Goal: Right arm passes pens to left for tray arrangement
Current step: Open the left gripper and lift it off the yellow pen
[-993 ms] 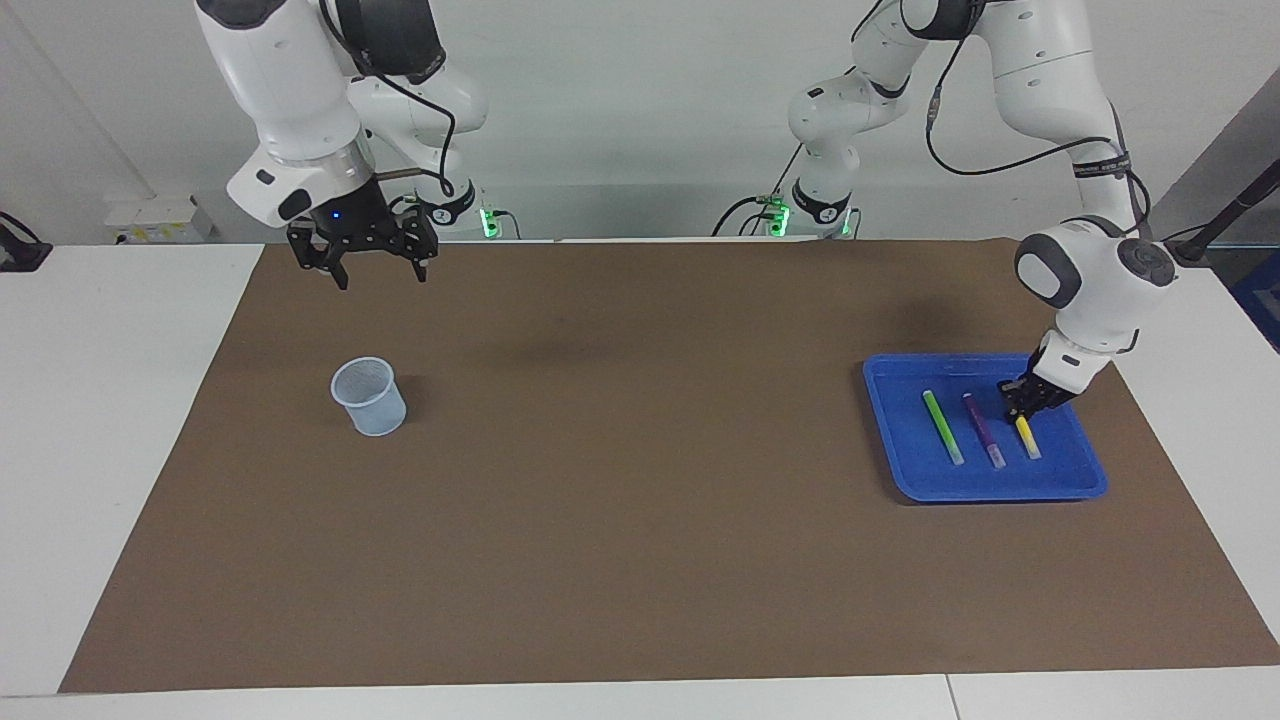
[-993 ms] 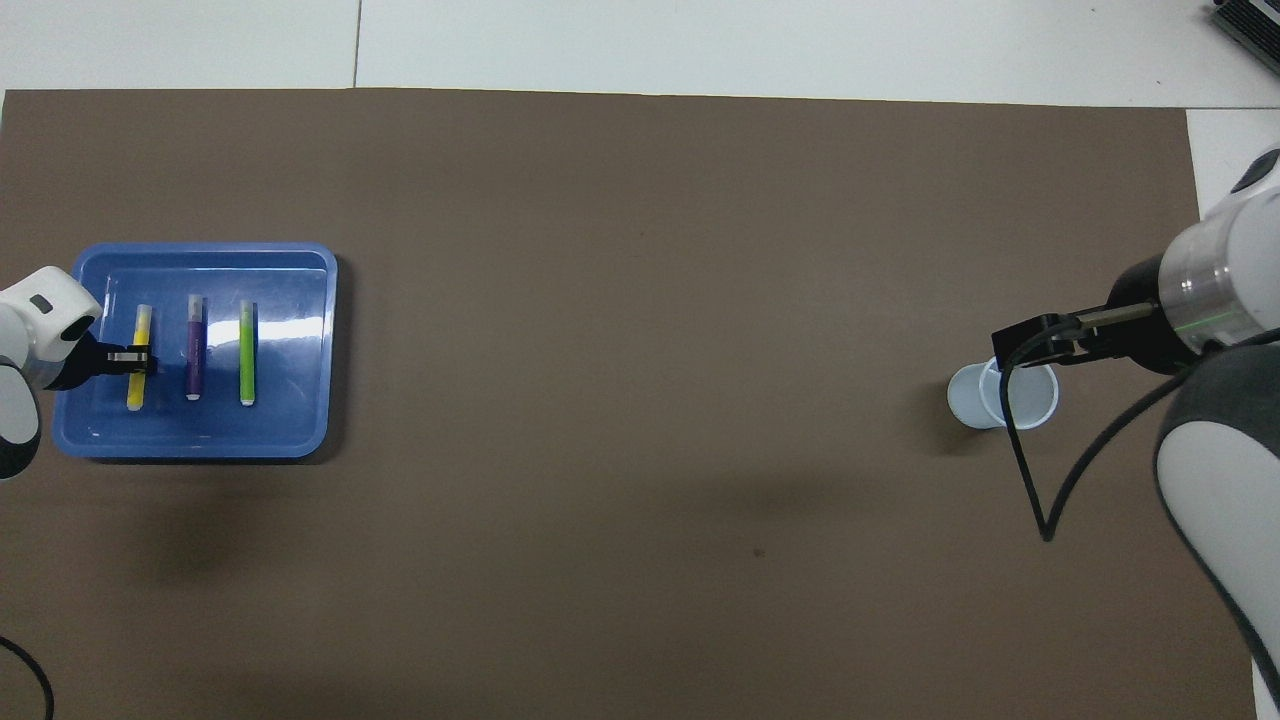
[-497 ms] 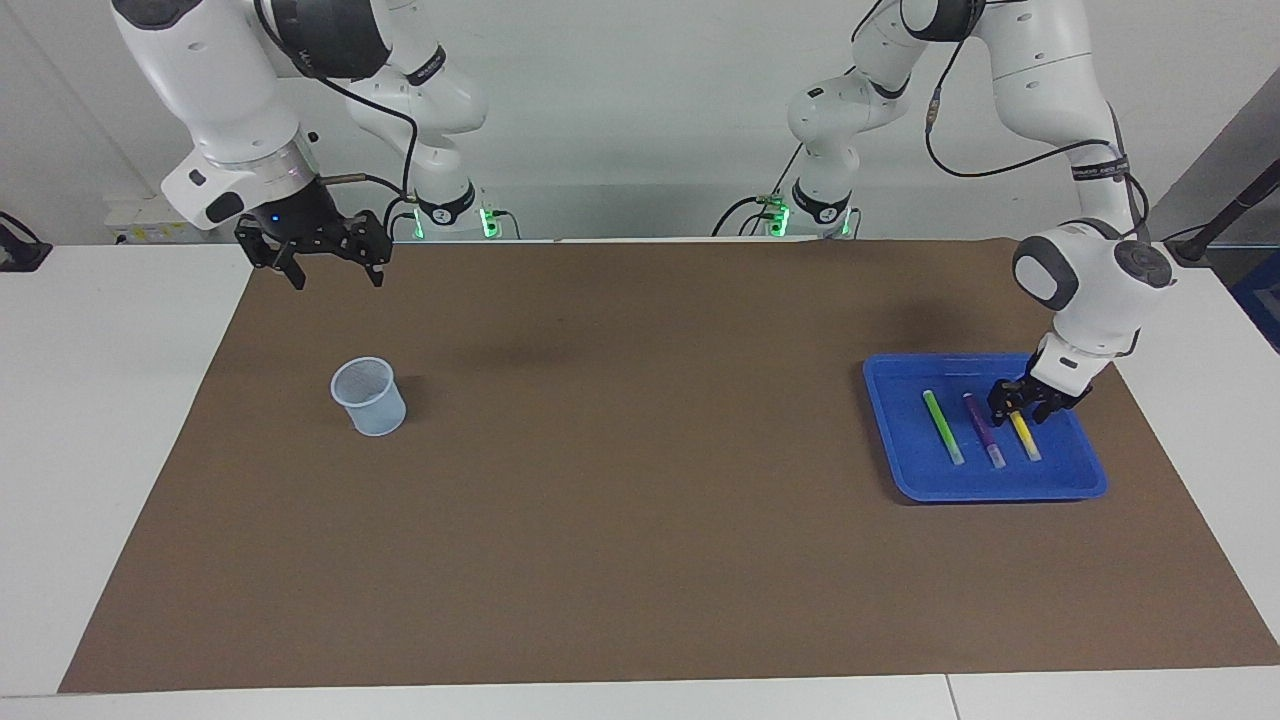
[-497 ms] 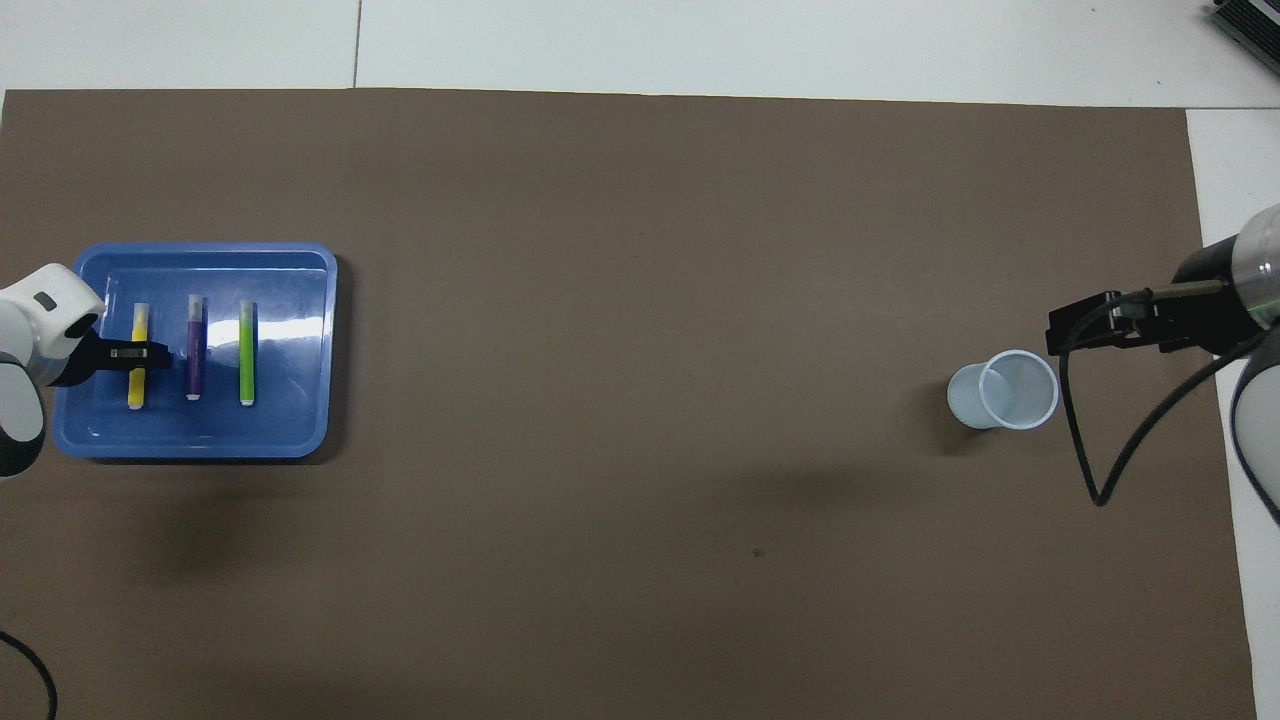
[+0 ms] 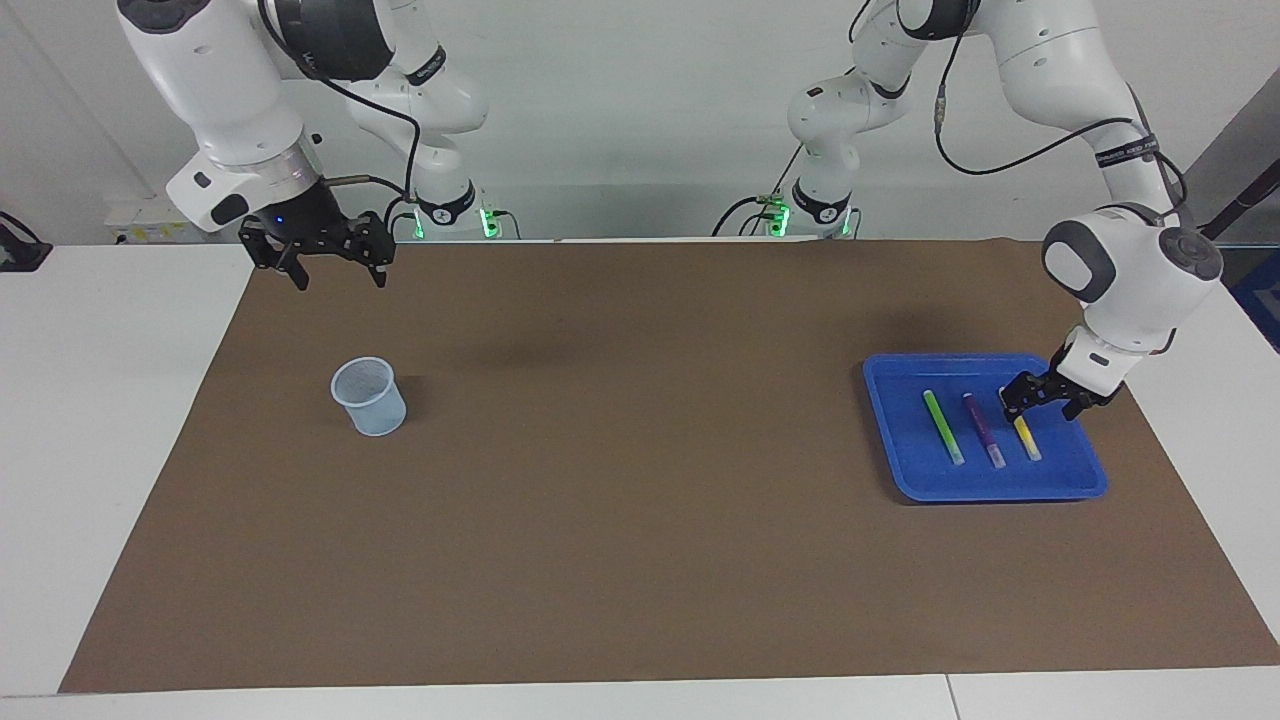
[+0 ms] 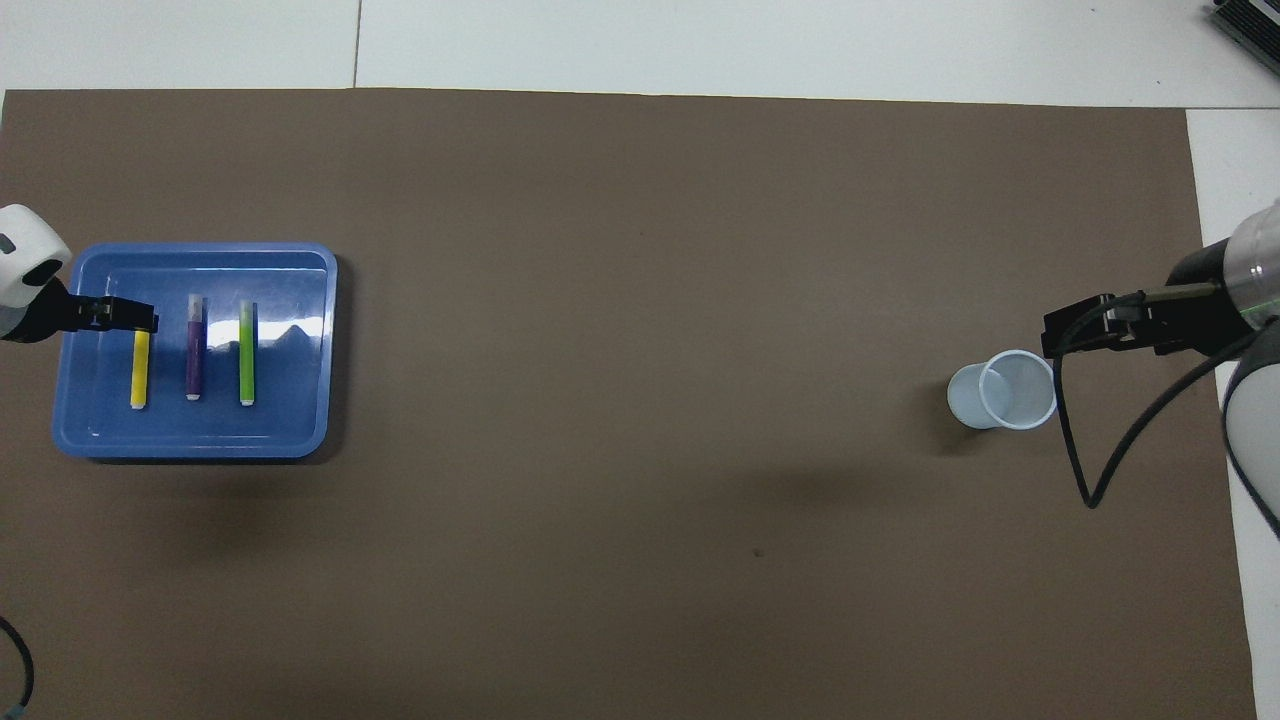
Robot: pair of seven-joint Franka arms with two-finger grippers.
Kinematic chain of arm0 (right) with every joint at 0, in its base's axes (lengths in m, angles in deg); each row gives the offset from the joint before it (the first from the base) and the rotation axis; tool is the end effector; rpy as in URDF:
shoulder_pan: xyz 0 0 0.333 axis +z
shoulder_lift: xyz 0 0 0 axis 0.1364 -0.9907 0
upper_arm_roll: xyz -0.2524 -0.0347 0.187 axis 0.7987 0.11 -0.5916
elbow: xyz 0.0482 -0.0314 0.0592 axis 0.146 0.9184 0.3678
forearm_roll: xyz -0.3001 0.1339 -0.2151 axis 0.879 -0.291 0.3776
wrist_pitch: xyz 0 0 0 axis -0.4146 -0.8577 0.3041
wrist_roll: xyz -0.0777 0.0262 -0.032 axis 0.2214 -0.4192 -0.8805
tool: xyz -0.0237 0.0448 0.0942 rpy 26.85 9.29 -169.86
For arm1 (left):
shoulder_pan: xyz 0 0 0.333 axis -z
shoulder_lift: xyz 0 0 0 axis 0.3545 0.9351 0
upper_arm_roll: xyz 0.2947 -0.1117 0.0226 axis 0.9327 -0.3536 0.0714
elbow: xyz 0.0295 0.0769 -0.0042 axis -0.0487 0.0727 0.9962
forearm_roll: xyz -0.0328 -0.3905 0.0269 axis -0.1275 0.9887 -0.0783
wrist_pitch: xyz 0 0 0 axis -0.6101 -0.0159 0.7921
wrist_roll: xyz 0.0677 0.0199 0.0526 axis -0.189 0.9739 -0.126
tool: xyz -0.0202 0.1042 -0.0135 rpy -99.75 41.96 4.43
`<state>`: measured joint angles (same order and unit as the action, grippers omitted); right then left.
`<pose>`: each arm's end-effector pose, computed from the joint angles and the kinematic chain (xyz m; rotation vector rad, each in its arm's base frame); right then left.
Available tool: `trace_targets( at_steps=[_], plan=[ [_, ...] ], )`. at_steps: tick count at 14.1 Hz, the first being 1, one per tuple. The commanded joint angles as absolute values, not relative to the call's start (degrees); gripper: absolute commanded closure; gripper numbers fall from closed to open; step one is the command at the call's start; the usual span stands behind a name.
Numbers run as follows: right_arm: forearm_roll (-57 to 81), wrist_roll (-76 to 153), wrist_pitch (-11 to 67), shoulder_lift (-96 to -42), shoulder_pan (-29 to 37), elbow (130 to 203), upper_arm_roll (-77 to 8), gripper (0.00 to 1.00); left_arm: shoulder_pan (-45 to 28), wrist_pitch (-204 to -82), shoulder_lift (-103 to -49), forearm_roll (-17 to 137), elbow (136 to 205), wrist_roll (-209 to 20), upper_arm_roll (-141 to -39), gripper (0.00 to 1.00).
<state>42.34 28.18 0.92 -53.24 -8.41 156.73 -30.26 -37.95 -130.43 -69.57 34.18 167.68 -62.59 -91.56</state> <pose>0.5496 0.0250 0.6024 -3.1389 -0.0149 0.0760 0.6149 0.1424 0.3767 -3.1291 0.1202 -0.0988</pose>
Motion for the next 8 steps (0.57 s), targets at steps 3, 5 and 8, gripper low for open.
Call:
trace_targets(
  at_steps=[3,5,8],
  plan=[
    [41.35,27.72,1.44,-52.15,-8.89,158.13,-30.22,0.0,-35.36,-121.01,-71.75,33.48,160.24,-67.24,-91.23,0.0],
    [41.35,27.72,1.44,-52.15,-8.89,158.13,-30.22,0.0,-33.25,-116.44,-72.37,33.39,156.46,-72.41,-91.14,0.0],
    [41.35,27.72,1.44,-52.15,-8.89,158.13,-30.22,0.0,-29.56,-109.94,-72.72,33.3,151.45,-78.05,-91.14,0.0]
  ],
)
